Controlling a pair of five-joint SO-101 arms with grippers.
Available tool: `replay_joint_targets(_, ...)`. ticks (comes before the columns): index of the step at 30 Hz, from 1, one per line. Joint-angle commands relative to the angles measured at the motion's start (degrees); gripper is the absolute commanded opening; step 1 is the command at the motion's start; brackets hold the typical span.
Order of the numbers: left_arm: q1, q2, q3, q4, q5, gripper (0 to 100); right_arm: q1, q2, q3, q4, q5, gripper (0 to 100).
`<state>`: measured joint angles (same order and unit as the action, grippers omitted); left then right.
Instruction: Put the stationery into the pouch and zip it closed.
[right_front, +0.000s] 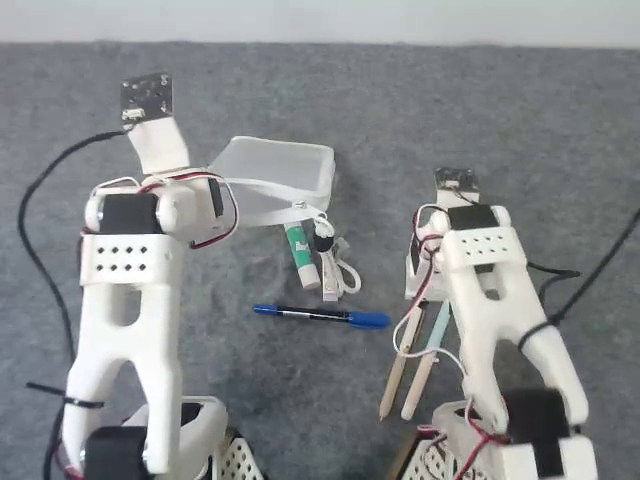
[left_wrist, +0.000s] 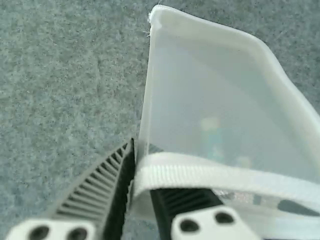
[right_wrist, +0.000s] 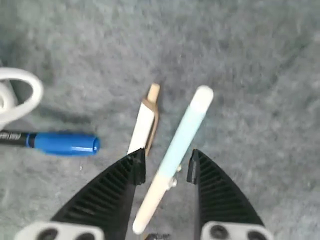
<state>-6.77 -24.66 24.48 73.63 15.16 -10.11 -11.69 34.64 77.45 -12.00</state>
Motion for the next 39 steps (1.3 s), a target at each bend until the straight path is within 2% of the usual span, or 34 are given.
replay_joint_targets(1, -0.4, -3.2, -2.4, 0.6, 0.8, 1, 3.6, 2.0, -3.3, -4.4, -0.7, 13.4)
replay_joint_targets(5, -0.4, -3.2, -2.4, 0.6, 0.8, 1, 6.6, 6.9, -3.5, -8.6, -0.4, 13.4)
replay_joint_targets(13, -0.4, -3.2, -2.4, 0.5, 0.8, 1, 7.0, 14.5, -4.5, -11.1, -0.3, 13.2)
replay_joint_targets(18, -0.4, -3.2, -2.4, 0.5, 0.8, 1, 8.1, 16.2, -5.7, -11.5, -0.3, 0.0)
replay_joint_targets(20, -0.4, -3.2, -2.4, 0.5, 0.8, 1, 8.2, 16.6, -6.7, -10.9, -0.3, 2.4)
replay_joint_targets(24, -0.4, -3.2, -2.4, 0.6, 0.8, 1, 8.0, 15.5, -8.6, -7.9, -0.3, 0.7)
replay_joint_targets(31, 0.4, -3.2, -3.6, 2.0, 0.6, 1, 6.1, 8.7, -12.8, 1.3, -0.3, 0.6)
replay_joint_targets(39, 0.7, -3.2, -13.1, 12.7, -0.6, 1, 1.3, -11.9, -12.7, 8.7, -0.3, 0.6)
